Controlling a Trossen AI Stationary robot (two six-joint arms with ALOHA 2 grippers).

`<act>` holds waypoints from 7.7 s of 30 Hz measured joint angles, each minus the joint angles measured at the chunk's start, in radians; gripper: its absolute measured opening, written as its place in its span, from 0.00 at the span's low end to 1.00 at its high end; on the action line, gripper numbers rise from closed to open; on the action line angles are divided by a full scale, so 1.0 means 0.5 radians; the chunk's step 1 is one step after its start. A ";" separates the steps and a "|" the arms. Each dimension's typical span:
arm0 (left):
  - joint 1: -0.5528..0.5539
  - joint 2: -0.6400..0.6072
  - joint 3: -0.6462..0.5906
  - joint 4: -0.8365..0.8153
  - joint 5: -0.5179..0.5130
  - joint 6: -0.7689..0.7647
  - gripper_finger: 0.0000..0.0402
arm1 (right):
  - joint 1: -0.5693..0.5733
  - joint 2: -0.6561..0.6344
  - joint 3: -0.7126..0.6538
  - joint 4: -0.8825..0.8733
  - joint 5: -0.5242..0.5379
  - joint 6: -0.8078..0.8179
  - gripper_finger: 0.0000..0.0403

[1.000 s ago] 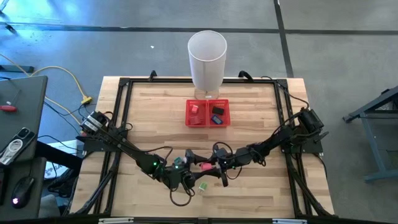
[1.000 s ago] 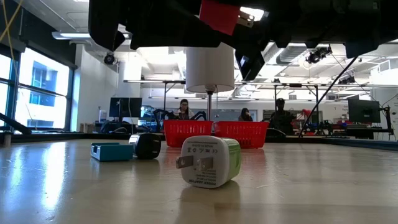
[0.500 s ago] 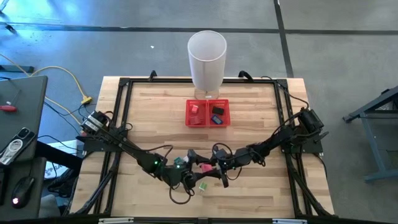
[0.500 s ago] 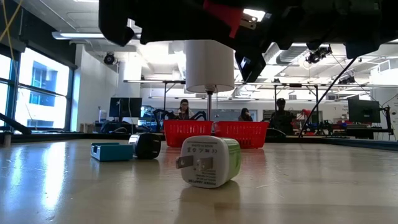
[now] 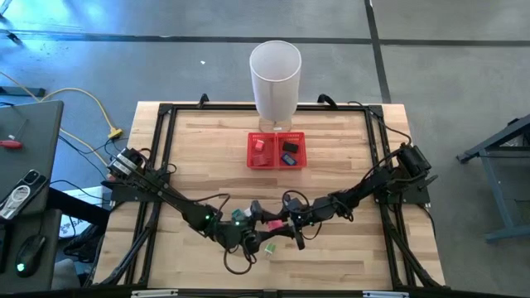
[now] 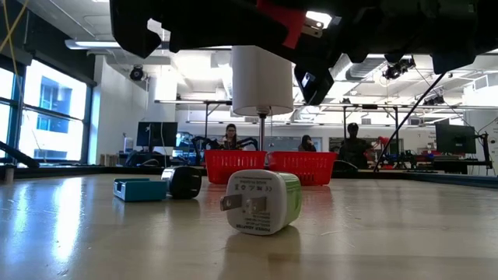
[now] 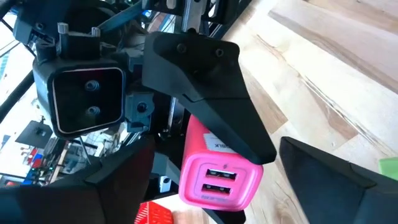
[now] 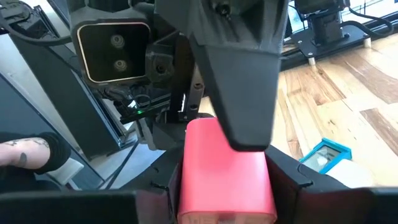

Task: Pick & Place Office items
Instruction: Put the pink charger adapter into the left red bin

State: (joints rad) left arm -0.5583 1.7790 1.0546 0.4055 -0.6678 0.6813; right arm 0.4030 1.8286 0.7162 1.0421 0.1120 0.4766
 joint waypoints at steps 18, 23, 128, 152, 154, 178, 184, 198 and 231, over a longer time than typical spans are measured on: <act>-0.002 0.001 0.000 0.004 -0.001 0.012 0.36 | -0.001 0.000 -0.002 -0.041 -0.044 0.128 0.34; -0.002 0.001 0.000 0.005 0.002 -0.087 0.37 | -0.002 0.000 -0.002 -0.040 -0.076 0.143 0.36; 0.428 0.102 0.529 -1.339 1.119 -1.986 0.37 | 0.063 -0.005 0.192 -1.043 0.284 -0.264 0.36; 0.407 0.098 0.529 -1.321 1.124 -1.566 0.42 | 0.064 -0.007 0.192 -1.037 0.232 -0.259 0.36; 0.406 0.098 0.529 -1.321 1.123 -1.567 0.42 | 0.065 -0.007 0.192 -1.035 0.231 -0.259 0.36; 0.389 0.095 0.529 -1.317 1.134 -1.535 0.79 | 0.066 -0.007 0.189 -1.042 0.191 -0.259 0.36; 0.389 0.095 0.529 -1.311 1.129 -1.626 0.82 | 0.066 -0.007 0.189 -1.041 0.190 -0.259 0.36; 0.392 0.095 0.529 -1.139 1.124 -1.618 0.82 | 0.067 -0.007 0.189 -1.040 0.177 -0.213 0.36; 0.393 0.097 0.528 -0.819 1.119 -1.621 0.82 | 0.088 -0.008 0.192 -1.080 0.187 -0.213 0.36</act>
State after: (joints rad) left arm -0.3618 1.8275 1.3186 -0.0037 -0.1081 -0.1291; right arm 0.4471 1.8244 0.8124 0.5023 0.2052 0.3698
